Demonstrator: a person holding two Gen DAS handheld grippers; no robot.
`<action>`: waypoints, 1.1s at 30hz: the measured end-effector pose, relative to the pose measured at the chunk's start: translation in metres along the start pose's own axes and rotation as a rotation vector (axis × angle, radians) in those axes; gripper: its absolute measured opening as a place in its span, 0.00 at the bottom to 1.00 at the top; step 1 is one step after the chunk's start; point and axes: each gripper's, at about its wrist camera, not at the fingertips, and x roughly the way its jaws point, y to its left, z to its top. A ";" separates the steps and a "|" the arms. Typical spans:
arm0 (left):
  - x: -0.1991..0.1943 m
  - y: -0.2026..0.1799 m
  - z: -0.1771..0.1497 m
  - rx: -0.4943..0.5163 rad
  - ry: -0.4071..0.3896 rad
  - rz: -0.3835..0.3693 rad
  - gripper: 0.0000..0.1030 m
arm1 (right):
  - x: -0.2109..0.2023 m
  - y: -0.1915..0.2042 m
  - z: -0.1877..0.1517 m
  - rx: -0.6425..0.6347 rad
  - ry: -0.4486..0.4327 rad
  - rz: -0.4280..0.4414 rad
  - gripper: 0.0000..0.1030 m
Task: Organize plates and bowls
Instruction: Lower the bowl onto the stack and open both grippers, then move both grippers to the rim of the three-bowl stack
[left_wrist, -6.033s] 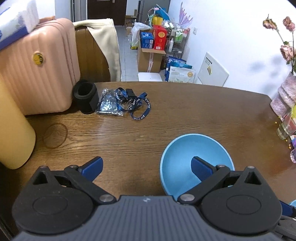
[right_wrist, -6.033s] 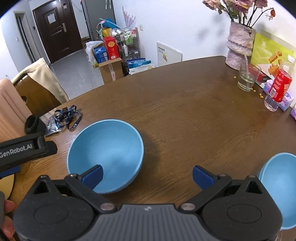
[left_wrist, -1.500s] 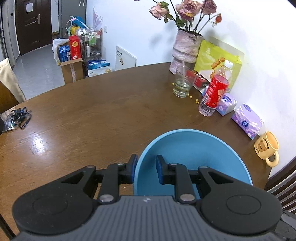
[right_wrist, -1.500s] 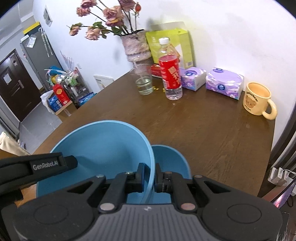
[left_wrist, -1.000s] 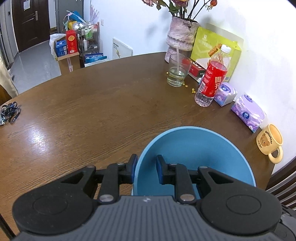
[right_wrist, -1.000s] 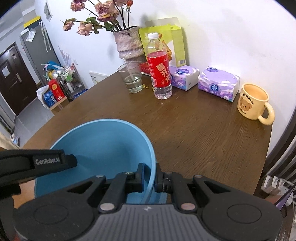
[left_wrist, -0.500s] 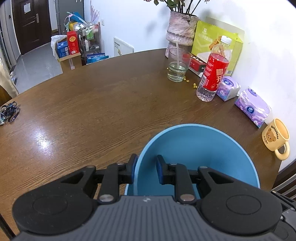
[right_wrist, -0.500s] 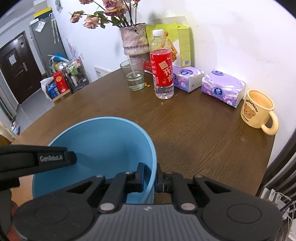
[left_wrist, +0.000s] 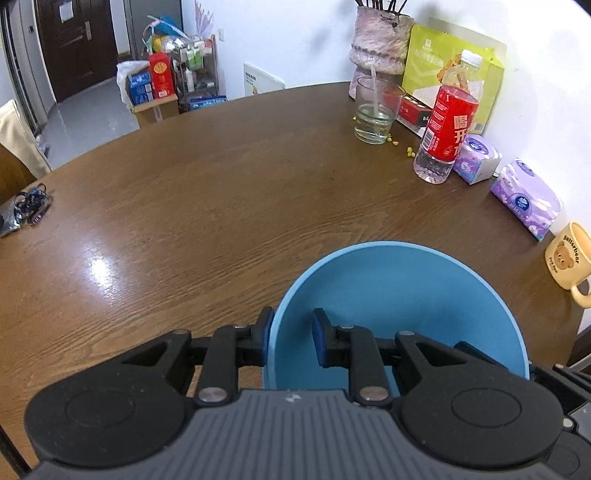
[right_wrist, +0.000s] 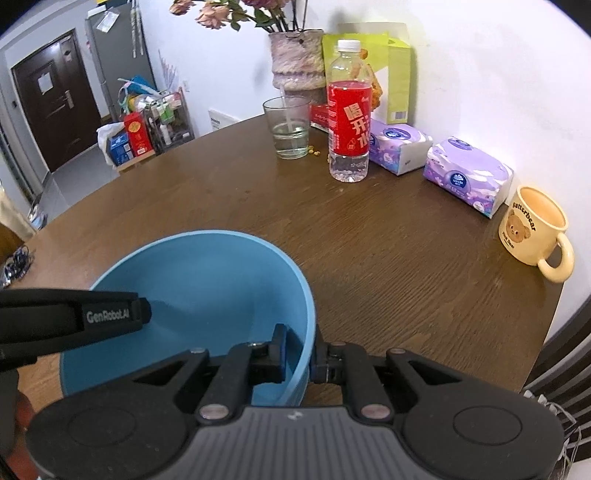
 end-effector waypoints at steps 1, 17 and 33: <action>0.000 -0.001 -0.001 0.000 -0.003 0.006 0.22 | 0.001 0.001 0.000 -0.009 -0.001 -0.001 0.11; -0.029 0.006 -0.002 0.010 -0.084 -0.015 0.76 | -0.013 -0.011 0.002 0.017 -0.015 0.021 0.31; -0.091 0.052 -0.024 -0.067 -0.028 -0.031 1.00 | -0.058 -0.017 -0.002 -0.006 0.072 0.066 1.00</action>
